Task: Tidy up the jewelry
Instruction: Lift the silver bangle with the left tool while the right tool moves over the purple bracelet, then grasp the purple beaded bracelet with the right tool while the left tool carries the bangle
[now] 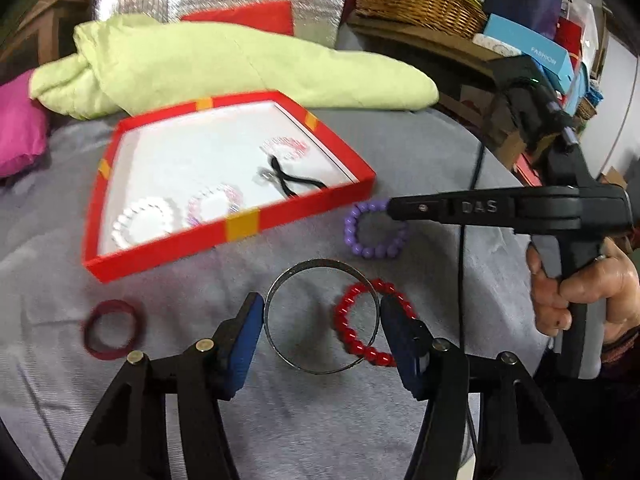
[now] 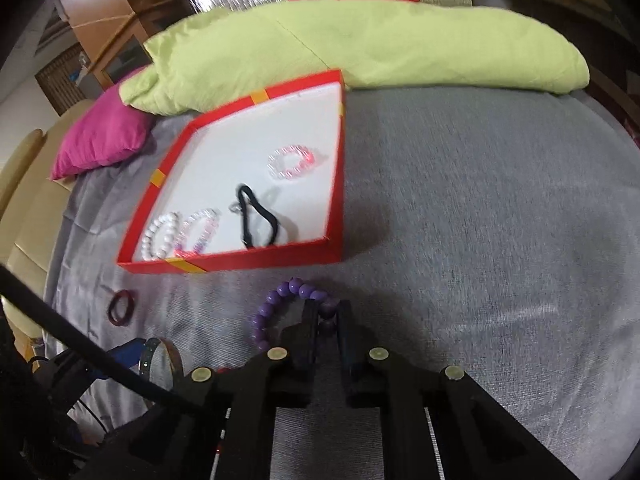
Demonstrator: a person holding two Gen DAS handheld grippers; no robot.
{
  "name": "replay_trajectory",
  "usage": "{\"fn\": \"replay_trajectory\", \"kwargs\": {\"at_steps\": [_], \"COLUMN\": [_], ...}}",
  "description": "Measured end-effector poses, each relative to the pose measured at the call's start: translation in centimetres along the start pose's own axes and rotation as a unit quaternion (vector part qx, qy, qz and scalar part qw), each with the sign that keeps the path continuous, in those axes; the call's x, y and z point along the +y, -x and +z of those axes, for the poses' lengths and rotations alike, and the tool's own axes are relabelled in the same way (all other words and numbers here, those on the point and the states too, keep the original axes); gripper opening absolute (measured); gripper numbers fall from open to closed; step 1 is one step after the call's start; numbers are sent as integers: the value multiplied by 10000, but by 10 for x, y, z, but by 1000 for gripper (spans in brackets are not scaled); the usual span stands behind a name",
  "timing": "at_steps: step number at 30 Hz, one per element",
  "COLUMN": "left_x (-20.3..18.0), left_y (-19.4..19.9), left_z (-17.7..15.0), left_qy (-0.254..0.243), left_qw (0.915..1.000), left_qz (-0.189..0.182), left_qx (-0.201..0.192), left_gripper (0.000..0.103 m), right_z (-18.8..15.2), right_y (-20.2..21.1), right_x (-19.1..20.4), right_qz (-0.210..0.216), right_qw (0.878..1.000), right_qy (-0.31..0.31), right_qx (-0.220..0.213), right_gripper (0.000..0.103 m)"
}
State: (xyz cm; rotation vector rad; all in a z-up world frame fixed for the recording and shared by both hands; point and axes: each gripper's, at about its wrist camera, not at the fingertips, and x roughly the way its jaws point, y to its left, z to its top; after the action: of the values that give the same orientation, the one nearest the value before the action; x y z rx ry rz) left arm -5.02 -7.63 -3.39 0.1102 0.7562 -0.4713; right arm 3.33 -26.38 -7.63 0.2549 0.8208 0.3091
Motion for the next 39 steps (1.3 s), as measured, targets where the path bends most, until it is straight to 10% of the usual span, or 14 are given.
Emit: {"fn": "replay_trajectory", "kwargs": {"at_steps": [12, 26, 33, 37, 39], "left_x": [22, 36, 38, 38, 38], "left_y": [17, 29, 29, 29, 29], "left_z": [8, 10, 8, 8, 8], "left_qy": [-46, 56, 63, 41, 36], "left_qw": [9891, 9805, 9793, 9784, 9781], "left_qz": [1462, 1940, 2004, 2051, 2068], "left_qx": [-149, -298, -271, -261, -254], "left_gripper": [62, 62, 62, 62, 62], "right_z": [4, 2, 0, -2, -5], "right_y": [24, 27, 5, -7, -14], "right_x": [27, 55, 47, 46, 49], "right_qz": [529, 809, 544, 283, 185], "right_qw": [9969, 9938, 9983, 9991, 9989], "right_qy": [124, 355, 173, 239, 366], "right_qx": [-568, -676, -76, 186, 237], "right_gripper": [10, 10, 12, 51, 52]}}
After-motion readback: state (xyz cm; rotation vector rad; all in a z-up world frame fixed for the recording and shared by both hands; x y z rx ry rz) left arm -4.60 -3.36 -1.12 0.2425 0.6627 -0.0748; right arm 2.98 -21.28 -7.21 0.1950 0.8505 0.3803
